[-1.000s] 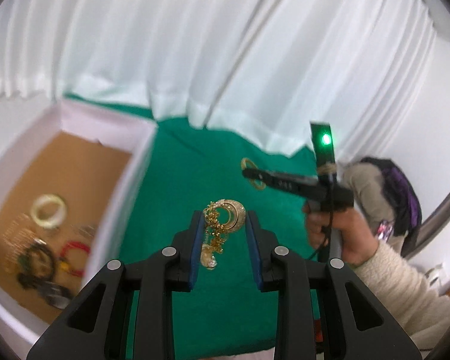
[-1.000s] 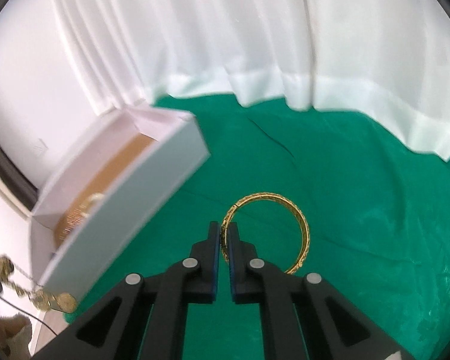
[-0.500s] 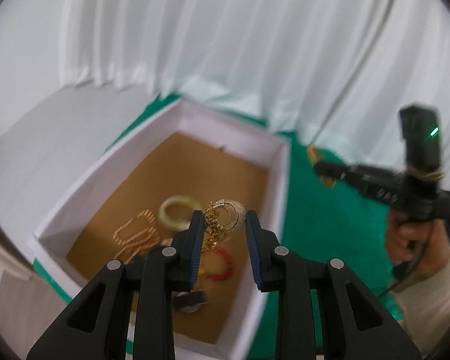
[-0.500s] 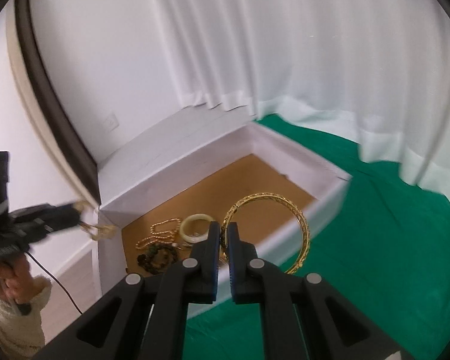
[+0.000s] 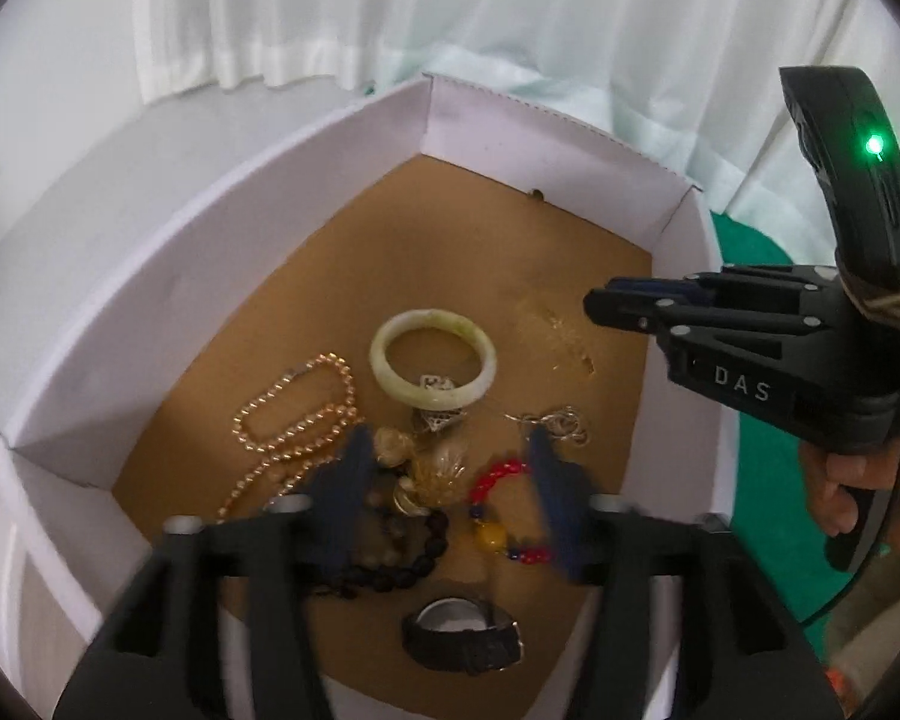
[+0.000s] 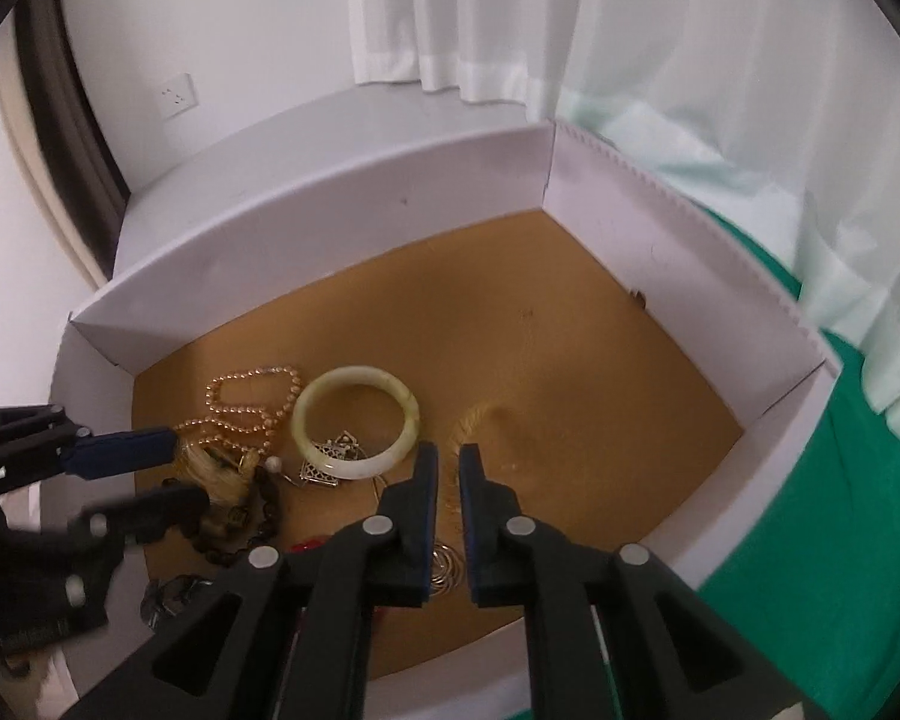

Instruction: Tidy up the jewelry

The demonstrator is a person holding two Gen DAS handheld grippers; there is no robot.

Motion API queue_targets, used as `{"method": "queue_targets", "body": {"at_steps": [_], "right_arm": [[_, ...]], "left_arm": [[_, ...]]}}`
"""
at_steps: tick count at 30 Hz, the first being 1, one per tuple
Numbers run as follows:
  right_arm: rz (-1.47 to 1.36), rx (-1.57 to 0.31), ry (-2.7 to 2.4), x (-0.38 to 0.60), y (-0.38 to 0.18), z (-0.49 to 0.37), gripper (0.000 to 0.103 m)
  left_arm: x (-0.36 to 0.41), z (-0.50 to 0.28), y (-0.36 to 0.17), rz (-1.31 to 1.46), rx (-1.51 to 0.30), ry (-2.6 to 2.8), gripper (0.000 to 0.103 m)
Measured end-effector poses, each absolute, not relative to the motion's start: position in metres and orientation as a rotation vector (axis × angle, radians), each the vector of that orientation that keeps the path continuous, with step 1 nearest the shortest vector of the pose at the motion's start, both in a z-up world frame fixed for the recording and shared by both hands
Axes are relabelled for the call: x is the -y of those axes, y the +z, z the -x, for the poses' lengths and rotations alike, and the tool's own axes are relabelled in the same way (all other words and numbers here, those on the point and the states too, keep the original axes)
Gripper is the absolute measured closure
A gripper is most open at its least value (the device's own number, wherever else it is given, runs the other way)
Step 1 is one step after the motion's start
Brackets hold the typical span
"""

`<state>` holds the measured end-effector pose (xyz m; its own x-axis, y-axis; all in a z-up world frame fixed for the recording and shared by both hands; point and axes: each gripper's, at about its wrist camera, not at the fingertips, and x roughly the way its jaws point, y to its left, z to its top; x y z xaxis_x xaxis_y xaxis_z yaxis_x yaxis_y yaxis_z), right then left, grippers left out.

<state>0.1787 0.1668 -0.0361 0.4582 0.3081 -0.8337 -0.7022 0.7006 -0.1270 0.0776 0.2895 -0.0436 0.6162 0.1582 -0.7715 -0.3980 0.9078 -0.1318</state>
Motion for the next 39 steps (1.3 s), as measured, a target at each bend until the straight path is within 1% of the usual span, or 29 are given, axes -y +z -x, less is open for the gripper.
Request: {"method": "queue_targets", "body": {"at_steps": [1, 3, 5, 7, 8, 9, 10, 12, 16, 22, 25, 26, 27, 28, 33, 39], "right_arm": [[0.489, -0.892, 0.653, -0.165, -0.035, -0.178, 0.074], [0.480, -0.870, 0.657, -0.159, -0.029, -0.173, 0.057], [0.474, -0.852, 0.664, -0.157, -0.023, -0.168, 0.057], [0.456, -0.841, 0.669, -0.153, -0.016, -0.164, 0.057], [0.446, -0.832, 0.670, -0.150, -0.012, -0.160, 0.056], [0.440, -0.820, 0.672, -0.147, -0.008, -0.157, 0.054], [0.437, -0.810, 0.673, -0.144, -0.006, -0.154, 0.049], [0.436, -0.784, 0.668, -0.139, -0.001, -0.146, 0.041], [0.444, -0.760, 0.647, -0.131, 0.004, -0.135, 0.039], [0.432, -0.737, 0.637, -0.123, 0.006, -0.124, 0.036], [0.437, -0.736, 0.633, -0.123, 0.006, -0.120, 0.035], [0.440, -0.736, 0.630, -0.124, 0.006, -0.118, 0.033], [0.446, -0.735, 0.624, -0.125, 0.006, -0.116, 0.027], [0.451, -0.733, 0.620, -0.125, 0.006, -0.115, 0.024], [0.467, -0.742, 0.602, -0.132, 0.008, -0.106, 0.021], [0.461, -0.809, 0.558, -0.138, 0.005, -0.105, 0.020]], "left_arm": [[-0.286, -0.073, -0.041, 0.282, -0.832, 0.350, 0.026], [-0.279, -0.066, -0.035, 0.234, -0.811, 0.396, 0.021], [-0.275, -0.062, -0.032, 0.200, -0.792, 0.439, 0.011], [-0.272, -0.055, -0.026, 0.172, -0.761, 0.499, 0.004], [-0.268, -0.050, -0.021, 0.157, -0.733, 0.542, 0.004], [-0.266, -0.046, -0.017, 0.149, -0.710, 0.565, 0.003], [-0.265, -0.043, -0.014, 0.147, -0.690, 0.583, 0.001], [-0.266, -0.037, -0.008, 0.162, -0.660, 0.603, 0.001], [-0.270, -0.031, -0.003, 0.192, -0.649, 0.651, 0.001], [-0.258, -0.022, 0.004, 0.100, -0.637, 0.728, 0.001], [-0.255, -0.019, 0.005, 0.105, -0.644, 0.738, 0.001], [-0.256, -0.018, 0.005, 0.121, -0.657, 0.739, 0.001], [-0.256, -0.018, 0.004, 0.134, -0.668, 0.736, 0.001], [-0.258, -0.018, 0.004, 0.150, -0.685, 0.729, 0.001], [-0.256, -0.022, -0.003, 0.163, -0.761, 0.721, 0.001], [-0.261, -0.019, 0.000, 0.236, -0.781, 0.684, 0.001]]}}
